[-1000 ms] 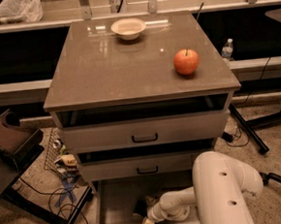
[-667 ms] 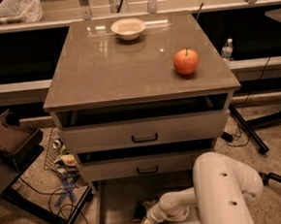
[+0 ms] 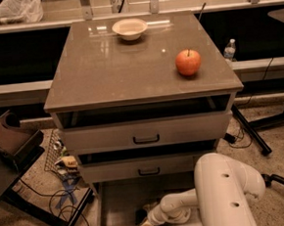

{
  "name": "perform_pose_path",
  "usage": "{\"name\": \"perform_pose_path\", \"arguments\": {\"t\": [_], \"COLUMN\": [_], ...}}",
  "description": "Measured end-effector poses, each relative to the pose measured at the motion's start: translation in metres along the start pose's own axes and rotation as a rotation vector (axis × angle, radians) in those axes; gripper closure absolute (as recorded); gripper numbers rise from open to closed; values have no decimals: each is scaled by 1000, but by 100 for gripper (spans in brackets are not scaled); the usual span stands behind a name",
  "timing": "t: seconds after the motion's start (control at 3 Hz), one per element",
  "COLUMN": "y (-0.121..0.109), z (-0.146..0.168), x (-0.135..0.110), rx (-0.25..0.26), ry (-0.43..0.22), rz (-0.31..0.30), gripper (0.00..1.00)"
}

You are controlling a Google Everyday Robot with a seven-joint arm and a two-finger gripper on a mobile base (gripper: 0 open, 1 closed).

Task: Pick sponge from bottom drawer and place on counter

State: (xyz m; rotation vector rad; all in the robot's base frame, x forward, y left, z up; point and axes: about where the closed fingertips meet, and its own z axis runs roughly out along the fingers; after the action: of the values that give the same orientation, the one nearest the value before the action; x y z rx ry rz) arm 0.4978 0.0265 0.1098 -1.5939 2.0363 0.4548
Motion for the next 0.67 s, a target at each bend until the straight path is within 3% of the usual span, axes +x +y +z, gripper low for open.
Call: {"name": "perform_pose_path", "arguments": {"t": [0.33, 0.67], "y": [1, 1], "z": [1, -1], "x": [0, -2], "rx": [-2, -2], "ry": [0, -1], "rz": [0, -4], "gripper": [100, 100]}}
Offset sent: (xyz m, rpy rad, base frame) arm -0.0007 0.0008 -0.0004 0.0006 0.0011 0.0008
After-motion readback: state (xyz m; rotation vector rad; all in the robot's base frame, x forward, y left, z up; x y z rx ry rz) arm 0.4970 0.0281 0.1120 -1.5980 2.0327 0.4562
